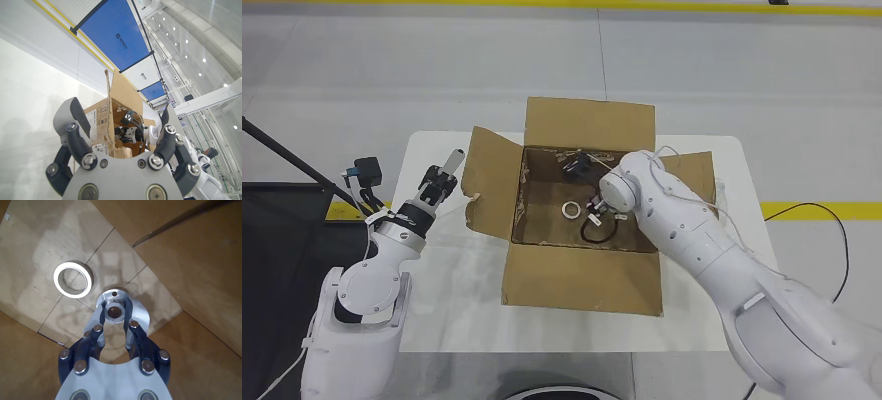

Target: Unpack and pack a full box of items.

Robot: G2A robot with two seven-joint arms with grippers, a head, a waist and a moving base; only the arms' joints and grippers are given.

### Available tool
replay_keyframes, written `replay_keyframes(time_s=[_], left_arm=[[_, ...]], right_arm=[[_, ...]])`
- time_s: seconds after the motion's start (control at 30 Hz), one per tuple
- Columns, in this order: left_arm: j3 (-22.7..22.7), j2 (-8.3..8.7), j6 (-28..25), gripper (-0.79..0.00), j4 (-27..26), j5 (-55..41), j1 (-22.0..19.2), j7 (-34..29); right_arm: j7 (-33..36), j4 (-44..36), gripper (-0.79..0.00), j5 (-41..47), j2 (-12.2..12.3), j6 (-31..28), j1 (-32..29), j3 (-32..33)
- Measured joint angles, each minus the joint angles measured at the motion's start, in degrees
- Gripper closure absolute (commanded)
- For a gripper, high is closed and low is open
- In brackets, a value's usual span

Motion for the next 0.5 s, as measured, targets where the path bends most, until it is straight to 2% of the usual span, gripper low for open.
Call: replay_keyframes(time_s=[0.27,0.5], left_arm=[[0.0,0.0,0.0,-0.785,0.0,0.0,0.0,0.0],[0.0,0.0,0.0,-0.785,0.0,0.0,0.0,0.0]], right_arm=[[1.84,-1.74,-0.336,-1.4,0.21,-0.24,-0.69,1.29],[3.87,-9.95,-0.345,-2.16,2.67,-0.72,-3.04,5.72]])
